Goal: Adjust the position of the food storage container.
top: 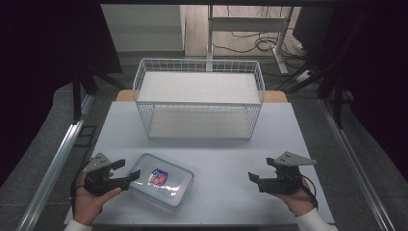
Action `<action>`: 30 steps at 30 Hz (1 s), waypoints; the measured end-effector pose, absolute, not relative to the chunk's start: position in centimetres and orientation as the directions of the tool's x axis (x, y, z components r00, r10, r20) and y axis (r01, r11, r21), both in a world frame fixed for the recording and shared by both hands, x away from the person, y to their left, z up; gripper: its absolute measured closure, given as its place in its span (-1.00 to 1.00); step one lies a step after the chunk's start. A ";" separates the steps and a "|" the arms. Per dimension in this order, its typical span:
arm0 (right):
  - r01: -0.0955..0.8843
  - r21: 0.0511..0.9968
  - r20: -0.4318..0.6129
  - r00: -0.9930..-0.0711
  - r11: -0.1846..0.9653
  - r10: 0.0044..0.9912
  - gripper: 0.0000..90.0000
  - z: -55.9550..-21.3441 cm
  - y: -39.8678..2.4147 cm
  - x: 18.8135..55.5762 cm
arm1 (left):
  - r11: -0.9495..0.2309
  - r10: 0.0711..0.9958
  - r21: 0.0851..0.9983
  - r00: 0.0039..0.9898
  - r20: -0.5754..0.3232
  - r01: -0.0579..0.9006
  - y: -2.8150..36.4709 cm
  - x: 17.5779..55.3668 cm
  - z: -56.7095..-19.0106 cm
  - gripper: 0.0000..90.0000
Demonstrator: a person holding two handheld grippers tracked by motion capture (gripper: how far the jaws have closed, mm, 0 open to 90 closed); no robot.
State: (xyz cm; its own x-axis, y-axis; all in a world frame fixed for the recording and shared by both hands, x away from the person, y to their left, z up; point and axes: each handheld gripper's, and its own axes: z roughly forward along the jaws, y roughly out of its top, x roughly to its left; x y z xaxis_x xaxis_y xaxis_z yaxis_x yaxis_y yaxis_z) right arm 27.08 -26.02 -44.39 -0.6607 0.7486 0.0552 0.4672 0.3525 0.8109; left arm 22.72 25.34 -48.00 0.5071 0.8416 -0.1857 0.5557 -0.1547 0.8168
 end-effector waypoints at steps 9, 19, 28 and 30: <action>0.461 0.802 0.036 -0.672 0.380 0.739 -0.64 -44.7 -26.0 27.3 | -0.163 0.838 0.820 0.516 -0.179 0.549 25.2 22.1 -47.6 -0.45; 0.453 0.808 0.019 -0.659 0.376 0.752 -0.62 -44.3 -25.8 26.5 | -0.174 0.830 0.831 0.533 -0.165 0.528 24.6 21.7 -47.0 -0.46; 0.460 0.802 0.027 -0.665 0.381 0.747 -0.60 -44.6 -25.7 26.9 | -0.217 0.825 0.828 0.551 -0.128 0.517 24.2 21.6 -46.7 -0.46; 0.460 0.802 0.026 -0.665 0.382 0.746 -0.60 -44.6 -25.7 27.0 | -0.223 0.825 0.830 0.553 -0.119 0.511 24.0 21.5 -46.6 -0.46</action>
